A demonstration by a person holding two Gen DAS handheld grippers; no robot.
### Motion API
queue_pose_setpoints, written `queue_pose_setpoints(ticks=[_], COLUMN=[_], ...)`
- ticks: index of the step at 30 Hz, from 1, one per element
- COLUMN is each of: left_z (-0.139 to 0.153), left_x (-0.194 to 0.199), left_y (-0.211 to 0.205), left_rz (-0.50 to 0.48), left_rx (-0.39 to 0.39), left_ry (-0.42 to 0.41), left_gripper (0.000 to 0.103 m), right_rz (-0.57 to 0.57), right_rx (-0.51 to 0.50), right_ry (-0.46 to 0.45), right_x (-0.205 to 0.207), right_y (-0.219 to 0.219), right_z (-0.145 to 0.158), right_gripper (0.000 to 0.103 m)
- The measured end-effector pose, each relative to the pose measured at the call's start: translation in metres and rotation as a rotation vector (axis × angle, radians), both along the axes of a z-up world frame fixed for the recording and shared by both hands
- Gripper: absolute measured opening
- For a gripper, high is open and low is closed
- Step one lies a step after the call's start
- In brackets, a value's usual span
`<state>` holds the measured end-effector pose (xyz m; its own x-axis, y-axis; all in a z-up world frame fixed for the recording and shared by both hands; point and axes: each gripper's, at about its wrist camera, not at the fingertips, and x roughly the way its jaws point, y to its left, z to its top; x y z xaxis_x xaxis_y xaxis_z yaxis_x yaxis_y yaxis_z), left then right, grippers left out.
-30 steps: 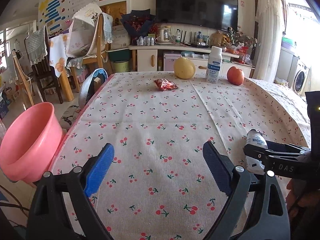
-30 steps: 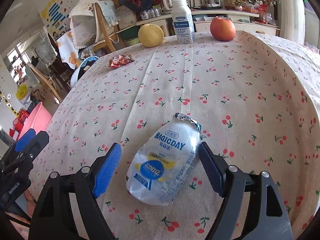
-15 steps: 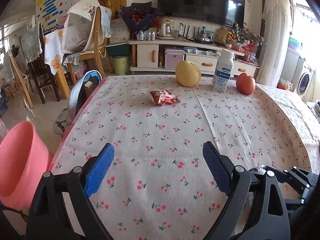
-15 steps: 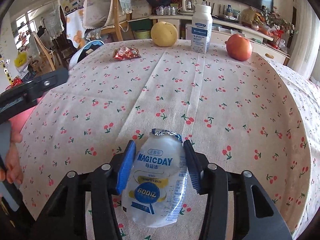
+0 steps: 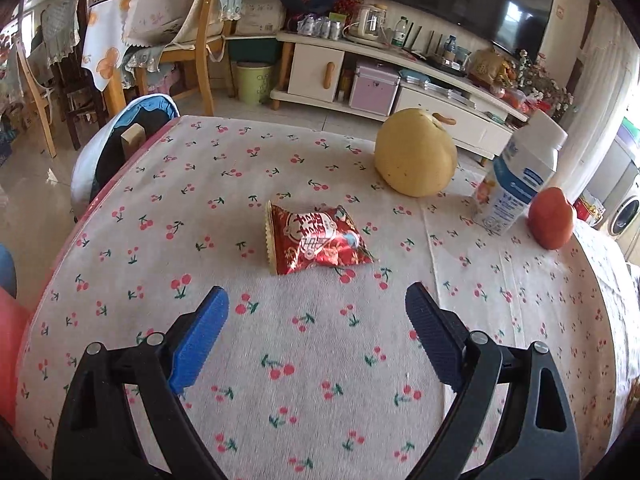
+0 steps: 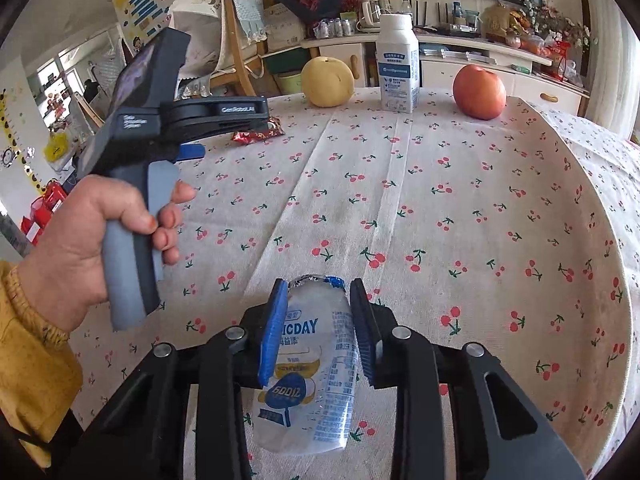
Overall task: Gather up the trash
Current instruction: 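Grasp the clear Magicday yogurt pouch with the right gripper while the left gripper grasps the red snack bag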
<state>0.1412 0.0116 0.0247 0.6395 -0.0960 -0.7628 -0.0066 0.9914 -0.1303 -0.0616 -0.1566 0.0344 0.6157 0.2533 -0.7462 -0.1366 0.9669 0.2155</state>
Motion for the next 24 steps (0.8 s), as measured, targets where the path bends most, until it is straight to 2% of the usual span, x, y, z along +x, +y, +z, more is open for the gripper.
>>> queue_pose_setpoints(ticks=[4, 8, 11, 15, 21, 24], left_z=[-0.008, -0.014, -0.015, -0.013, -0.009, -0.004], left_x=[0.023, 0.040, 0.045, 0.047, 0.037, 0.029], left_y=[0.006, 0.009, 0.007, 0.005, -0.002, -0.004], left_rz=[0.058, 0.091, 0.096, 0.088, 0.049, 0.024], left_rx=[-0.019, -0.013, 0.006, 0.020, 0.040, 0.053], left_ry=[0.034, 0.055, 0.043, 0.014, -0.021, -0.045], left_gripper=[0.091, 0.090, 0.084, 0.054, 0.029, 0.022], right_rz=[0.013, 0.015, 0.013, 0.004, 0.009, 0.018], right_rx=[0.011, 0.014, -0.005, -0.014, -0.024, -0.018], right_ry=[0.014, 0.029, 0.027, 0.044, 0.056, 0.065], right_x=[0.000, -0.001, -0.003, -0.003, -0.006, -0.007], right_y=[0.000, 0.000, 0.001, 0.000, 0.000, 0.001], right_z=[-0.002, -0.002, -0.001, -0.004, -0.004, -0.005], right_gripper=[0.038, 0.052, 0.061, 0.068, 0.070, 0.070])
